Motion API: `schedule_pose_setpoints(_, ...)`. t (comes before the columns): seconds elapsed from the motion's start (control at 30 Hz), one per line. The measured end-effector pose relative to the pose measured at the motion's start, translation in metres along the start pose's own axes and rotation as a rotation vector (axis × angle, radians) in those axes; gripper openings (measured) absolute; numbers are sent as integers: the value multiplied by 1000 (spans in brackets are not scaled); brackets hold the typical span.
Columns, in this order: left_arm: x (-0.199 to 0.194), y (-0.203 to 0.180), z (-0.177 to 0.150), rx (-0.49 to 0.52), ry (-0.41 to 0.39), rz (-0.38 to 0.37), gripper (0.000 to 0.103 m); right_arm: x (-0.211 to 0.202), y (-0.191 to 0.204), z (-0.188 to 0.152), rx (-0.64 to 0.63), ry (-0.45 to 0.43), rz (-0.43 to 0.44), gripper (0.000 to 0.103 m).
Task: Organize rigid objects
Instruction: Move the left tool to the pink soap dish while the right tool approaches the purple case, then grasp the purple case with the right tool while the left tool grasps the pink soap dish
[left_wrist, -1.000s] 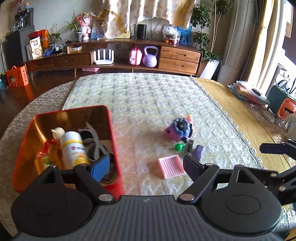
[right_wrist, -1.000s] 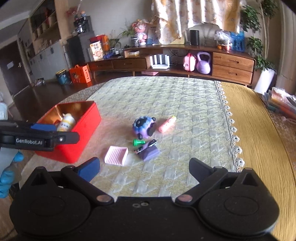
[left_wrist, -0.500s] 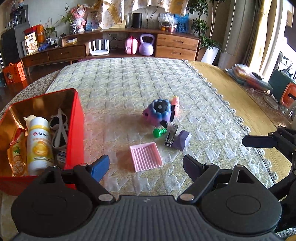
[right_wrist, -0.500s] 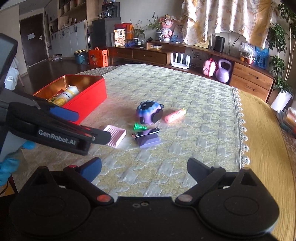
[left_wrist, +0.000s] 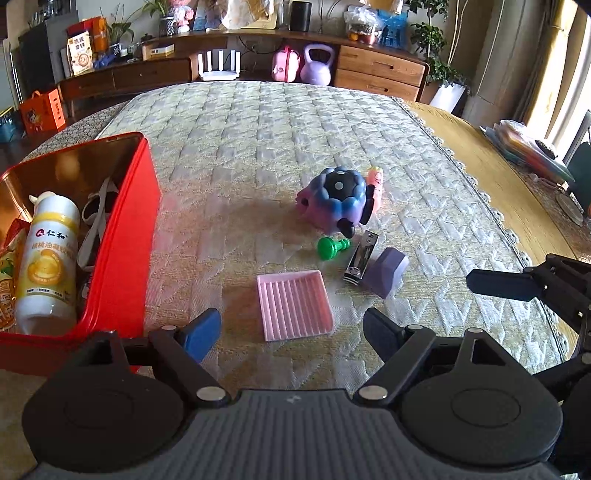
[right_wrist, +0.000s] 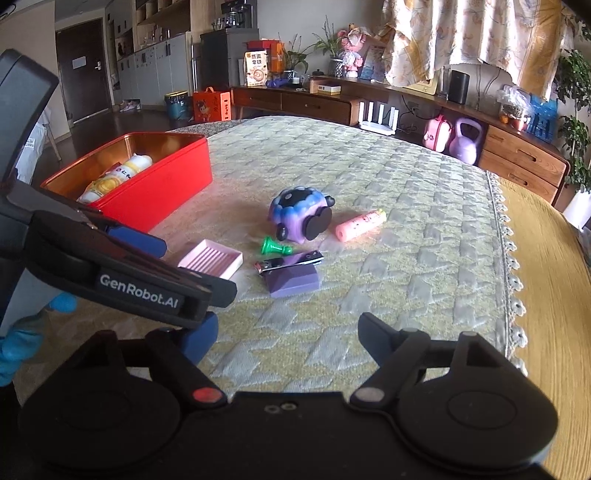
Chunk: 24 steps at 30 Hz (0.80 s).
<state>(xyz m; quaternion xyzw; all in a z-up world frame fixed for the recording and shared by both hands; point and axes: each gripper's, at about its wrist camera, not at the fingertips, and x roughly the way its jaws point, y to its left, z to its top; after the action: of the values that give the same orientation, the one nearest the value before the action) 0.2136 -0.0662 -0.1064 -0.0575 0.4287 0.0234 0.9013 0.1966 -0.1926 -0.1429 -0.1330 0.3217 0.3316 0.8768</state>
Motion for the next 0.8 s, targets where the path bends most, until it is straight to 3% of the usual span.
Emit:
schedule_pose_setpoints(0.23,6,1,5,-2,-11,15,80,18,-4,5,-30,2,7,71)
schedule_pose_setpoints(0.43,7,4,9,8,-26,29,62,30,-7,10,-30,-2,35,61)
schedule_pose_setpoints(0.57,6,5,10,39,-40,24,41,35,-8,13,-34,-14,47,60)
schedule_pose_setpoints(0.8,7,8,9,37,-44,4,41,36,-7,14,-38,-20,61,50)
